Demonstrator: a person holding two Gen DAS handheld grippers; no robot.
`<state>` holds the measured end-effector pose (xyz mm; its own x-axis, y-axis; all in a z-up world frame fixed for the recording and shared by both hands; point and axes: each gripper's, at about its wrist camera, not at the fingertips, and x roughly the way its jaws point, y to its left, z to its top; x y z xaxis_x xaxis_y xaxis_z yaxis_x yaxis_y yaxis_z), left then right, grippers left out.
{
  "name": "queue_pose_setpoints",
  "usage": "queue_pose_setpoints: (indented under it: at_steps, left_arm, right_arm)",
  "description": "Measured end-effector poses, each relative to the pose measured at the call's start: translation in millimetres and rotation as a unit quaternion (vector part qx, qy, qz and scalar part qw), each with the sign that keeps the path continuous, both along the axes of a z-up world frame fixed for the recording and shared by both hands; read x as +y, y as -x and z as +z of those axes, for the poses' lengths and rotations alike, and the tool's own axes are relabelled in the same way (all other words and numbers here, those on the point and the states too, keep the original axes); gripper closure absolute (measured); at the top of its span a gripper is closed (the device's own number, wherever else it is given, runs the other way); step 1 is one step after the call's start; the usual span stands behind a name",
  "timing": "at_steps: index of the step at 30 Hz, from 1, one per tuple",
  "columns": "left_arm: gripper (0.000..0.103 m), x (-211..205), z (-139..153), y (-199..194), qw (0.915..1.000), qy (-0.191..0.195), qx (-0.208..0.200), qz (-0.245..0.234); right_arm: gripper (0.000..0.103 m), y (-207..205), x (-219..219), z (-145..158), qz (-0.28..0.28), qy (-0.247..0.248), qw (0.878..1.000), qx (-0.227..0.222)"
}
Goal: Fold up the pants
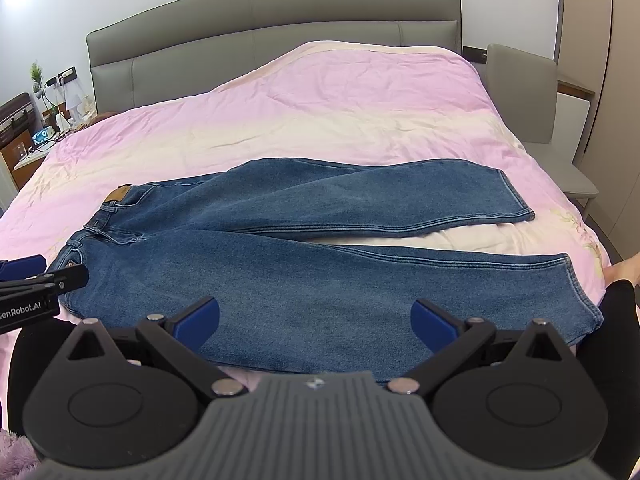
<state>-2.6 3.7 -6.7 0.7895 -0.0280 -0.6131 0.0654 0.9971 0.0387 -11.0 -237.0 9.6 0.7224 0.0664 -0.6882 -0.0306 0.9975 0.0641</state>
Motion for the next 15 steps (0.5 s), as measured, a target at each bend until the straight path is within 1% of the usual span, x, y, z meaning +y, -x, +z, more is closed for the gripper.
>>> queue_pose_setpoints:
  at_steps: [4, 7, 11, 13, 15]
  left_arm:
    - [0.022, 0, 1, 0, 1.0000, 0.000, 0.000, -0.002]
    - [0.022, -1, 2, -2, 0.9999, -0.007, 0.002, -0.014]
    - [0.022, 2, 4, -8, 0.9984, -0.028, 0.011, -0.047]
    - [0.022, 5, 4, -13, 0.9962, -0.039, 0.018, -0.076]
    - [0.022, 7, 2, -17, 0.9918, -0.056, 0.024, -0.112]
  right_arm:
    - [0.005, 0, 1, 0, -0.001, 0.000, 1.000, -0.001]
    - [0.005, -2, -2, -1, 0.002, -0.001, 1.000, -0.001]
    - [0.005, -1, -15, -4, 0.012, 0.001, 1.000, -0.020]
    - [0.005, -2, -25, -7, 0.019, 0.011, 0.999, -0.029]
    - [0.005, -4, -34, -10, 0.036, 0.026, 0.998, -0.034]
